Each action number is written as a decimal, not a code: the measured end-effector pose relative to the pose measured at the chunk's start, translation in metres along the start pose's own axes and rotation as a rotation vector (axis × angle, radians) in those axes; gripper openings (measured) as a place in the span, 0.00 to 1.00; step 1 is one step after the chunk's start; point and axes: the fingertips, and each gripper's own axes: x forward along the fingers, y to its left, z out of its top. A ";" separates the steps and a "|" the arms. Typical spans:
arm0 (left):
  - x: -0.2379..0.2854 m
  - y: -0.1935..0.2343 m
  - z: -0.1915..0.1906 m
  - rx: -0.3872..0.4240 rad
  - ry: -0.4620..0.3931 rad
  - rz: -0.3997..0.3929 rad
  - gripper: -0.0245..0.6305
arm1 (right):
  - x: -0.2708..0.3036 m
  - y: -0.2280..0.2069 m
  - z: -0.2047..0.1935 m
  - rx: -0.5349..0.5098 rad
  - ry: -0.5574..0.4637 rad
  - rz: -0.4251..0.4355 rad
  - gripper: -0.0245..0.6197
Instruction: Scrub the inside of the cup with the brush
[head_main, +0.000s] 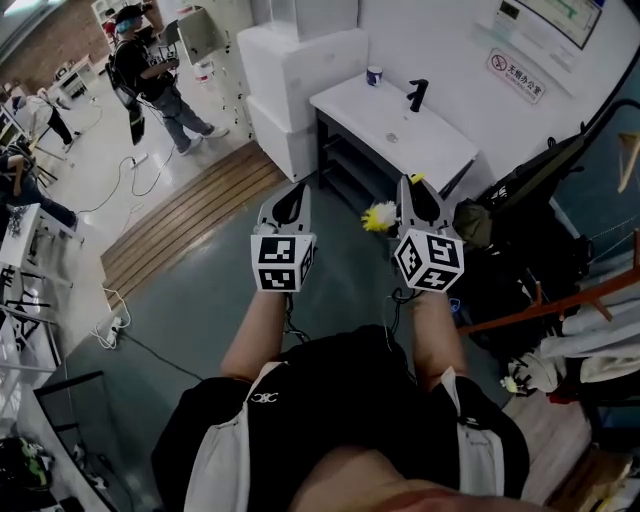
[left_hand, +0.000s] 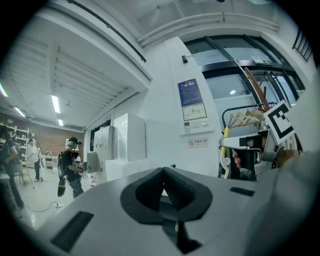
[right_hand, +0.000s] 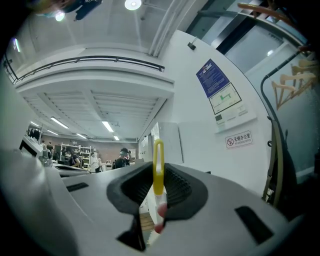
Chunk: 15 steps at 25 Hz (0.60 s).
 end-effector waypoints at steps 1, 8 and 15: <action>0.002 0.003 -0.001 0.000 0.001 -0.002 0.06 | 0.004 0.000 -0.002 -0.003 0.003 -0.007 0.15; 0.037 0.024 -0.003 0.012 0.001 0.003 0.06 | 0.043 -0.016 -0.010 0.004 -0.009 -0.041 0.15; 0.112 0.047 -0.003 0.089 -0.006 0.048 0.06 | 0.111 -0.052 -0.018 0.013 -0.041 -0.043 0.15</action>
